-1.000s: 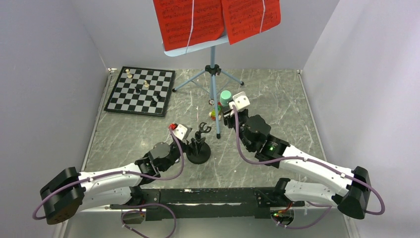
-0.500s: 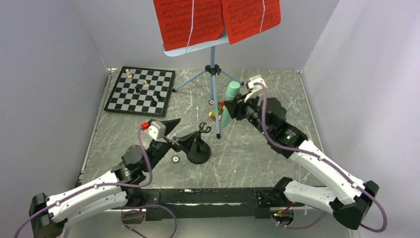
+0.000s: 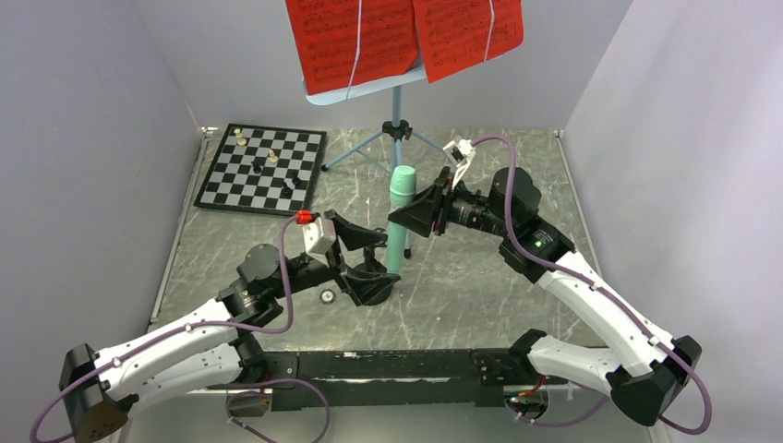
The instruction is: Pack up the instrument practice props
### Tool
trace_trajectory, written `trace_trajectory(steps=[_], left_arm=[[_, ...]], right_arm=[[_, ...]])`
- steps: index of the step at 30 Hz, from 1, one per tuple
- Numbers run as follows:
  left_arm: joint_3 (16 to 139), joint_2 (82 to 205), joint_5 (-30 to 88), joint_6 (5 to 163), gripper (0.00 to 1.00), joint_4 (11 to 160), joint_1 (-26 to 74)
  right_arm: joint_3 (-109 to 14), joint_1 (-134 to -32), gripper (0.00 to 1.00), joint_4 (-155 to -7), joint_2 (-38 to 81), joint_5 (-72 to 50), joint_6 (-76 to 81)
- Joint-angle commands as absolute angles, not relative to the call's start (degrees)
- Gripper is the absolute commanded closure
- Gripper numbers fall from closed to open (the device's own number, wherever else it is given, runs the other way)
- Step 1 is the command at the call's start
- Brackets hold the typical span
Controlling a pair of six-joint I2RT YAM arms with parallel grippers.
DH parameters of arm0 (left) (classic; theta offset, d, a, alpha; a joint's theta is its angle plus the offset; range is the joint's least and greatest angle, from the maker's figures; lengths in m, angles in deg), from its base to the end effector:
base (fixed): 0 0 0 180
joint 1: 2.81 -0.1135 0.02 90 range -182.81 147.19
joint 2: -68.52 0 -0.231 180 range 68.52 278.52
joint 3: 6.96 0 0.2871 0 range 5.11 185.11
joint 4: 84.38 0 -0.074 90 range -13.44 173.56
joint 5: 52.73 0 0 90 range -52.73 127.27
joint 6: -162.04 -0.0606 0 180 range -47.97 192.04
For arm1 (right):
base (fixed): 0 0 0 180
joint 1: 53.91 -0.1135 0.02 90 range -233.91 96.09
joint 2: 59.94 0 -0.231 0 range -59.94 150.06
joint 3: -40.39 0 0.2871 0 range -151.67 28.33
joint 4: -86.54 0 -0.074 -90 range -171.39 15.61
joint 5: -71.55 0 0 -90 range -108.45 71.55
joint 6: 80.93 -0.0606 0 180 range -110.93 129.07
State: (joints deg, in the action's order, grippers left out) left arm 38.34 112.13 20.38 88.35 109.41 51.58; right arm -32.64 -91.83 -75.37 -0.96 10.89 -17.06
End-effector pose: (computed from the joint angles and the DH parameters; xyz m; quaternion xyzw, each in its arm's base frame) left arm 0.1411 -0.2273 0.3165 0.3059 0.5280 -0.5280 0.5907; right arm 0.2231 0.2115 0.3722 -0.2444 0.6863 0.5068 0.4609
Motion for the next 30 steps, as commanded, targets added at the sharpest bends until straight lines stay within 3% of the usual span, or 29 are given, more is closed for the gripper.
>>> trace_trajectory(steps=[1,8,15,24,27,30], left_arm=[[41.4,114.88,12.16,90.75,0.01,112.48,51.24],[41.58,117.0,13.38,91.46,0.01,112.53,51.24],[38.62,111.25,22.97,90.45,0.01,113.71,51.25],[42.38,116.86,17.59,92.76,0.02,114.2,51.24],[43.34,118.31,17.14,93.66,0.13,114.43,51.24],[44.95,119.24,16.57,93.84,0.34,112.95,51.24]], right_arm=[[-31.57,-91.7,1.0,-86.26,-2.19,18.91,-23.96],[-30.73,-91.7,1.0,-90.14,-1.68,22.2,-26.89],[-30.08,-91.7,1.0,-92.59,-3.33,23.22,-27.47],[-27.57,-92.03,1.0,-103.36,-0.61,26.6,-34.82],[-27.97,-92.67,1.0,-101.41,-0.65,26.21,-33.17],[-28.36,-93.09,1.0,-98.06,-1.07,25.21,-31.13]])
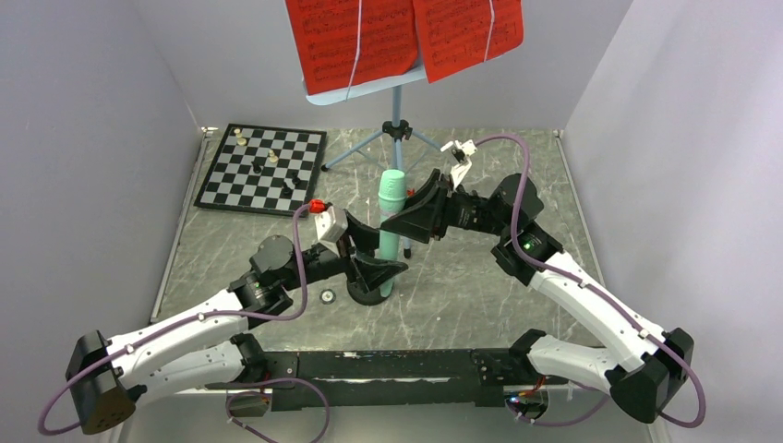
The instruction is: Pack up the instrument practice props
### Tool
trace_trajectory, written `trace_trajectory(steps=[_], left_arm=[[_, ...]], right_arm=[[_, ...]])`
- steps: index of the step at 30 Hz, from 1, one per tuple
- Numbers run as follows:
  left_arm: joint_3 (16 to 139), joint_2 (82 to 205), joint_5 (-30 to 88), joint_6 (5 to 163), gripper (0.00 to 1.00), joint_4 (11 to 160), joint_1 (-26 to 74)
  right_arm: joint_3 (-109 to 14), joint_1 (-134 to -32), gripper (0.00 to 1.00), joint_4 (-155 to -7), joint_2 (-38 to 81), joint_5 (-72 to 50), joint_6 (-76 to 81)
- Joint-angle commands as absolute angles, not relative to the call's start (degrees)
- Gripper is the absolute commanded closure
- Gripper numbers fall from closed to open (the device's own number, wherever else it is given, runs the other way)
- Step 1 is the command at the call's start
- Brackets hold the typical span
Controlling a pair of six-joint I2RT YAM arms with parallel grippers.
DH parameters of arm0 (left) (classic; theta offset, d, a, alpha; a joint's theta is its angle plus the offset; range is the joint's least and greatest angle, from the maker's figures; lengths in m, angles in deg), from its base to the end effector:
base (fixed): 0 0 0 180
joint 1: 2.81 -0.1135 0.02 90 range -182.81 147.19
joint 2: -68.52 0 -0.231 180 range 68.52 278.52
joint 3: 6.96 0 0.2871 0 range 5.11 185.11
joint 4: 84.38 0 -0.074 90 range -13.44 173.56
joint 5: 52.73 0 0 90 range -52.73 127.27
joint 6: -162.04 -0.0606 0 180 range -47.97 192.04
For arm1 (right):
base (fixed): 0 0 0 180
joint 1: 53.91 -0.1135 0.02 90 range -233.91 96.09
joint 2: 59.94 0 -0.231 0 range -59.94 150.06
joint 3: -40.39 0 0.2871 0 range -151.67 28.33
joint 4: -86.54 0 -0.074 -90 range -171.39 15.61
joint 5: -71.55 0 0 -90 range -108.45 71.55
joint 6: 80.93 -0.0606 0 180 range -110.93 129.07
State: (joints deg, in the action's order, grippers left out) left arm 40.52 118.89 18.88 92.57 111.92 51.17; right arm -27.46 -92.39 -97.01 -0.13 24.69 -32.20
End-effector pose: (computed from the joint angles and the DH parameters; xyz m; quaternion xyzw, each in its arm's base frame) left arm 0.1535 -0.2436 0.3074 0.2962 0.5498 -0.5478 0.5567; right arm 0.2121 0.2216 0.3771 -0.2705 0.5946 0.6403 0.4041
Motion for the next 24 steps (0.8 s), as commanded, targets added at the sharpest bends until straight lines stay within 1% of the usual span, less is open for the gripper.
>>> trace_trajectory(steps=[1,3,4,5,6,7,8,9,10,12,13,15,17,19,21,22,23,24], left_arm=[[45.22,119.6,15.93,93.83,0.42,113.08,51.24],[45.2,120.0,15.16,94.21,0.57,114.0,51.29],[45.08,120.1,15.01,94.41,0.67,114.87,51.27],[44.86,120.21,14.82,94.63,0.74,115.52,51.25],[44.79,120.32,14.75,94.77,0.83,115.93,51.24],[44.79,120.48,14.7,94.84,0.91,116.2,51.24],[44.83,120.53,14.68,94.81,0.99,116.39,51.24],[44.79,120.56,14.69,94.8,1.0,116.61,51.24],[44.75,120.55,14.77,94.8,1.0,116.93,51.24],[44.22,120.47,15.09,95.15,1.0,118.08,51.24],[44.02,120.55,15.19,95.54,1.0,118.78,51.24],[43.79,120.77,15.38,95.9,1.0,120.0,51.24],[44.05,121.2,15.3,96.35,1.0,120.75,51.24],[44.72,121.77,15.09,96.53,1.0,120.7,51.27],[45.43,122.55,14.45,96.91,1.0,120.28,51.29],[45.64,123.02,14.28,97.17,1.0,120.34,51.25],[45.66,123.35,14.16,97.51,1.0,120.55,51.24],[45.78,123.77,14.21,97.83,1.0,120.82,51.24]], right_arm=[[-28.32,-93.1,1.0,-97.48,-1.32,25.04,-30.89],[-28.27,-93.11,1.0,-96.36,-1.67,24.55,-30.23],[-28.22,-93.11,1.0,-95.56,-1.84,24.27,-29.83],[-28.19,-93.11,0.97,-95.09,-2.02,24.07,-29.52],[-28.12,-93.07,0.85,-94.88,-2.18,23.97,-29.29],[-28.1,-93.1,0.63,-94.47,-2.44,23.81,-29.02],[-28.1,-93.02,0.51,-93.92,-2.65,23.45,-28.66],[-28.1,-93.01,0.41,-93.33,-3.04,22.94,-28.23],[-28.14,-92.96,0.34,-92.42,-3.57,22.08,-27.55],[-28.2,-93.03,0.26,-90.94,-4.2,20.5,-26.38],[-28.0,-93.03,0.24,-90.86,-4.39,20.08,-26.27],[-27.45,-93.02,0.21,-91.32,-4.25,20.08,-26.48],[-26.76,-92.98,0.21,-92.08,-3.93,20.15,-26.8],[-25.7,-93.02,0.26,-93.86,-4.11,20.21,-27.56],[-25.5,-93.01,0.33,-94.83,-4.03,20.46,-27.83],[-25.73,-92.98,0.4,-95.07,-3.64,21.11,-27.83],[-25.99,-93.02,0.47,-95.47,-3.17,21.93,-28.03],[-26.07,-93.0,0.58,-95.86,-2.82,22.46,-28.28]])
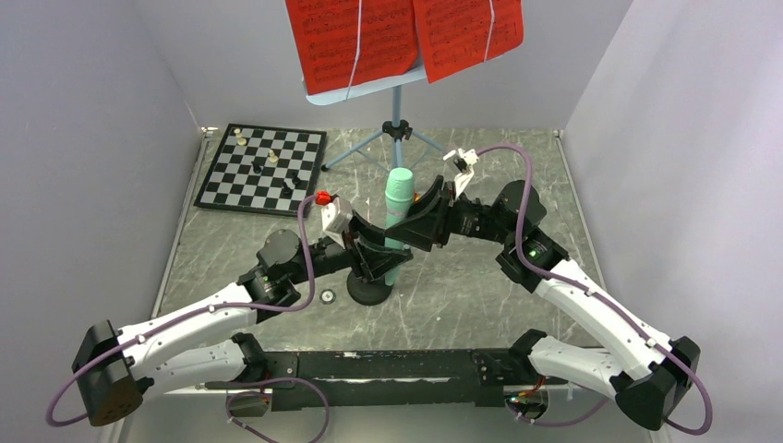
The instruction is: Pack up the instrument practice props
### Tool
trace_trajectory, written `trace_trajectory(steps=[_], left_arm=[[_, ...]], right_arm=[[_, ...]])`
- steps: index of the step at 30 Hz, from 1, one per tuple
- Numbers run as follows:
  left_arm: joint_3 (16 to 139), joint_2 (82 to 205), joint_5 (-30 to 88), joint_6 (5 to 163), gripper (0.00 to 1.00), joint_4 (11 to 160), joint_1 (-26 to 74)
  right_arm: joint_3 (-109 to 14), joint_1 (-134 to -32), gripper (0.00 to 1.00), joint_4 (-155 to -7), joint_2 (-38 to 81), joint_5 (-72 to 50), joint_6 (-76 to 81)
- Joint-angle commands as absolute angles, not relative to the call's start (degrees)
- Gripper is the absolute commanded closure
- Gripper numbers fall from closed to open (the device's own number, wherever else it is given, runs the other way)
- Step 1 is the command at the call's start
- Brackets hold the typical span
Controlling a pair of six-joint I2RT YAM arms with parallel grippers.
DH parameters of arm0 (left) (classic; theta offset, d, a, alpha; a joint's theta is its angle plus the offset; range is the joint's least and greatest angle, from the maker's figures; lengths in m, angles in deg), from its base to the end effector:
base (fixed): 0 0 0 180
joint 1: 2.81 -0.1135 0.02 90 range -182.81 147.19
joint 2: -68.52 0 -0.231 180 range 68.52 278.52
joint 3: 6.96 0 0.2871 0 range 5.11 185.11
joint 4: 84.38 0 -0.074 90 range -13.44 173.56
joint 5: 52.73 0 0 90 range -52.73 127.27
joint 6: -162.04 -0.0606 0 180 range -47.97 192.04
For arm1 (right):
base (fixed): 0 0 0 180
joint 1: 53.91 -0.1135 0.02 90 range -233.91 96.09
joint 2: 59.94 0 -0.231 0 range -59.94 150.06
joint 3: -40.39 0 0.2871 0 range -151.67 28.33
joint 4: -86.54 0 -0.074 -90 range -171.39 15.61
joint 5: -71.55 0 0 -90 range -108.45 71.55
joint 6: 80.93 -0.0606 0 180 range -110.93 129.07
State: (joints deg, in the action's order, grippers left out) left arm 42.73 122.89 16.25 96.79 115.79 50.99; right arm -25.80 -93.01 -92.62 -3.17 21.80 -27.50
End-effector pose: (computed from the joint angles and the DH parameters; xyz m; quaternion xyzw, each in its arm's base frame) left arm 0.1581 -0.2528 0.3127 0.2898 0.5398 -0.5809 0.5359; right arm 0.2047 0.2168 0.3717 -0.2743 0.6065 0.6138 0.4245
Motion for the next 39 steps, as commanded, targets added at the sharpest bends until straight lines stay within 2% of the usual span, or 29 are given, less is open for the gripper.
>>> trace_trajectory(steps=[1,2,3,5,6,7,12,13,16,19,24,27,29,32,35,39], left_arm=[[45.87,124.03,14.6,98.22,1.0,120.76,51.24],[46.01,124.2,14.66,98.36,1.0,120.59,51.24],[46.06,124.3,14.89,98.4,0.94,120.42,51.3],[46.02,123.82,15.62,97.92,0.59,119.57,51.24],[45.91,122.94,16.47,97.51,0.45,118.77,51.24],[45.58,122.02,17.44,97.05,0.36,117.32,51.24],[42.02,112.46,29.48,92.53,0.04,110.37,51.09],[41.08,110.01,31.95,91.8,0.01,109.36,51.03],[39.25,103.87,36.44,89.18,0.01,106.12,50.53],[38.99,100.48,40.03,87.8,0.01,102.02,50.21],[36.48,96.18,49.52,90.18,0.01,97.87,50.12],[34.11,93.99,56.67,93.46,0.01,95.63,50.1],[32.05,92.27,57.39,94.72,0.01,96.06,50.1],[29.24,90.26,56.32,96.79,0.01,97.54,50.07],[27.77,89.25,55.6,98.6,0.01,97.01,50.06],[26.88,89.93,55.57,99.78,0.01,97.14,50.09]], right_arm=[[-26.01,-93.01,0.69,-96.15,-2.64,22.67,-28.51],[-25.87,-93.0,0.75,-96.42,-2.7,22.68,-28.65],[-25.9,-93.01,0.81,-96.39,-3.0,22.63,-28.44],[-26.28,-92.9,0.94,-94.86,-4.2,21.01,-27.12],[-26.94,-92.93,1.0,-91.34,-5.17,19.03,-25.26],[-28.0,-92.86,1.0,-87.89,-6.29,16.09,-23.0],[-32.2,-90.94,1.0,-70.67,-13.06,-7.04,-13.17],[-32.41,-90.12,1.0,-68.11,-13.8,-12.06,-12.64],[-31.42,-86.07,1.0,-63.02,-13.51,-21.01,-14.29],[-25.77,-78.37,1.0,-63.04,-11.73,-21.89,-20.79],[-17.08,-61.95,1.0,-69.92,-7.74,-12.13,-33.23],[-15.79,-56.31,1.0,-74.02,-1.14,-5.89,-39.5],[-15.67,-55.03,1.0,-76.73,3.18,-4.1,-41.71],[-17.39,-55.0,1.0,-78.25,7.61,-6.67,-40.67],[-22.45,-54.97,1.0,-75.61,12.76,-14.57,-35.07],[-39.34,-54.22,1.0,-65.47,27.1,-24.96,-22.8]])
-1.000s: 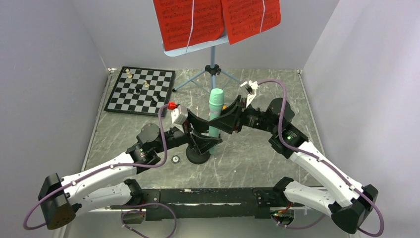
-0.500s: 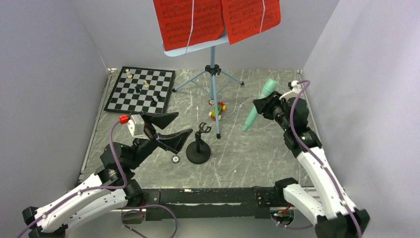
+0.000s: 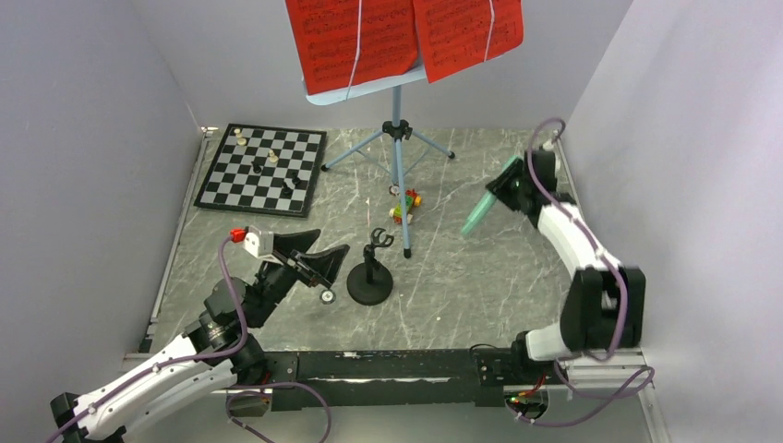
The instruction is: Pack up the instrument practice props
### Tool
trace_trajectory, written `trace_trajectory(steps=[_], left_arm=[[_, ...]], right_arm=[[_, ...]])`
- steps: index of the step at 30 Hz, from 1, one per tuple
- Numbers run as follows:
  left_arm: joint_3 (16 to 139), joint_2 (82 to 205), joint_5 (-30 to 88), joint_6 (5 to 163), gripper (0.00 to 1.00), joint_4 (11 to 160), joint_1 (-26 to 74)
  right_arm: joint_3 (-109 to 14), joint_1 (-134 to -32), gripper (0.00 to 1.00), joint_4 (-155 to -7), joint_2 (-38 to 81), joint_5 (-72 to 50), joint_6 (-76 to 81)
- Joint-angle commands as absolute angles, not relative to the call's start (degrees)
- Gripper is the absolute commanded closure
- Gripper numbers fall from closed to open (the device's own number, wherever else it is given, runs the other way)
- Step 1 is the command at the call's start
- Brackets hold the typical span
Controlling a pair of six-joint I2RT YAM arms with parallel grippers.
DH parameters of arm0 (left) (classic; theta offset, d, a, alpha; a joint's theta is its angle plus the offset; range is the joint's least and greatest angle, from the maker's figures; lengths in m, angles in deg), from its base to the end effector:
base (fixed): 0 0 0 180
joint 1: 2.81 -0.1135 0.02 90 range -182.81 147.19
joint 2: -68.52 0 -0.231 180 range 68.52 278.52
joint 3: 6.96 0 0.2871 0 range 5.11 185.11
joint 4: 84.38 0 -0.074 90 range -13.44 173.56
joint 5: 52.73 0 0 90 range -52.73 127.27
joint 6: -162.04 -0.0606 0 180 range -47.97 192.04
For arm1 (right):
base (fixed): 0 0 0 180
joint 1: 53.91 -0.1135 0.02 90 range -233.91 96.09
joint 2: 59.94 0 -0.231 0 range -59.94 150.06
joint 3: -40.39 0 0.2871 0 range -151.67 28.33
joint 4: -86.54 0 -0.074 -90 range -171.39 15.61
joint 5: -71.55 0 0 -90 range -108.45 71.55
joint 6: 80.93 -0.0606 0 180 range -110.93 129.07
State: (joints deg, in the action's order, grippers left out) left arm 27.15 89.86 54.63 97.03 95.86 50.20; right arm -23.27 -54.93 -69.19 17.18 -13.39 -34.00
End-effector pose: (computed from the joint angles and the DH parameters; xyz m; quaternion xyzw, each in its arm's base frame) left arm 0.1428 -0.1595 0.2907 0.0344 0.6256 -0.4139 0.6604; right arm 0.3538 0.0116 0.1896 0.3036 0.8441 0.2019 0.3930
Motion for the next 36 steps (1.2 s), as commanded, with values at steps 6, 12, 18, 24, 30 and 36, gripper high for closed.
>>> trace_trajectory(steps=[6,12,18,24,30,36], left_arm=[[26.86,91.12,51.75,100.7,0.01,96.34,50.02],[28.69,89.82,50.86,97.32,0.01,90.63,50.04],[27.85,89.52,50.04,97.96,0.01,89.51,50.04],[28.57,88.69,49.31,98.99,0.01,85.98,50.02],[27.83,88.64,49.75,99.41,0.01,86.27,50.04],[27.97,90.74,48.09,100.06,0.01,87.49,50.06]], right_arm=[[-63.85,-51.7,1.0,-49.95,49.49,-37.27,-11.3],[-78.78,-48.22,1.0,-40.94,63.99,-31.25,-7.1],[-80.55,-47.75,1.0,-40.02,69.39,-28.01,-7.17],[-80.96,-46.17,1.0,-38.5,73.79,-26.62,-8.38],[-78.77,-45.92,0.71,-38.94,74.94,-27.09,-8.74],[-76.64,-45.7,0.46,-39.75,74.54,-27.51,-9.33]])
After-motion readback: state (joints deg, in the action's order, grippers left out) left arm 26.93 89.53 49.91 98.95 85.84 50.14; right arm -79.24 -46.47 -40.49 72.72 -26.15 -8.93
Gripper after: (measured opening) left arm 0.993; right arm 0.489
